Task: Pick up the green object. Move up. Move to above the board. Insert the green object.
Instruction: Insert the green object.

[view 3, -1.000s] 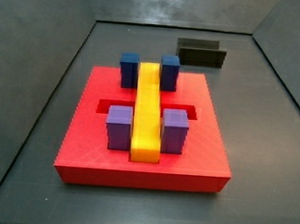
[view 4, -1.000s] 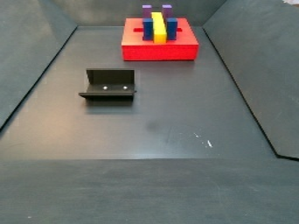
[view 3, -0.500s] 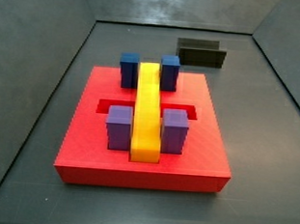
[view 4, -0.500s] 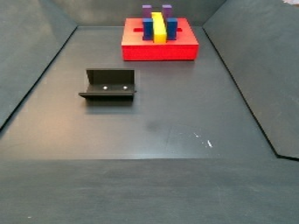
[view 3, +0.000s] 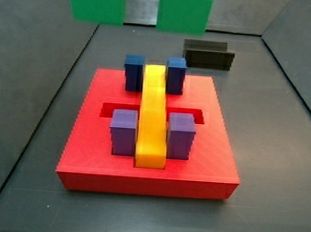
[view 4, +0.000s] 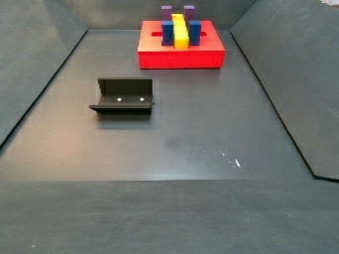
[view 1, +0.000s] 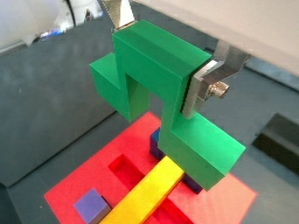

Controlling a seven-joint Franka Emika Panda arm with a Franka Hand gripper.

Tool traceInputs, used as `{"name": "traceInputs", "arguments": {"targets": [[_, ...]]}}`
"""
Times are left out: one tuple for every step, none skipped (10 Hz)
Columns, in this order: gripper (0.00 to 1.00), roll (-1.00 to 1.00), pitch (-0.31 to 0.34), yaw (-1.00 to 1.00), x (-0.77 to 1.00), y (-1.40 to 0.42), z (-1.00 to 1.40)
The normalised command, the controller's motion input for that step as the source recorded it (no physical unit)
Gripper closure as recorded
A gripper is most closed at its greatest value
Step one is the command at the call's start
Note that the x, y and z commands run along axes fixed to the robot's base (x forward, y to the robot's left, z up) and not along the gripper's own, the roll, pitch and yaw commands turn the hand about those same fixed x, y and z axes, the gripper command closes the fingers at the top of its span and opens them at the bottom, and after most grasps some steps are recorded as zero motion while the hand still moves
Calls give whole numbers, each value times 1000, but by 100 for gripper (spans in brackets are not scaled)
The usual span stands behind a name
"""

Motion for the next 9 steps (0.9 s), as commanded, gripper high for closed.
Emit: {"name": "traceInputs", "arguments": {"targets": [[100, -3, -53, 137, -146, -260, -983], [100, -47, -96, 97, -40, -391, -849], [100, -64, -131, 0, 34, -486, -800], [100, -41, -146, 0, 443, -534, -920], [100, -14, -150, 0, 754, -374, -974], [100, 84, -7, -34, 1000, -214, -480], [100, 147, 27, 0, 637, -20, -129], [100, 23, 0, 0, 23, 0, 0], [100, 23, 0, 0, 0, 0, -11]]}}
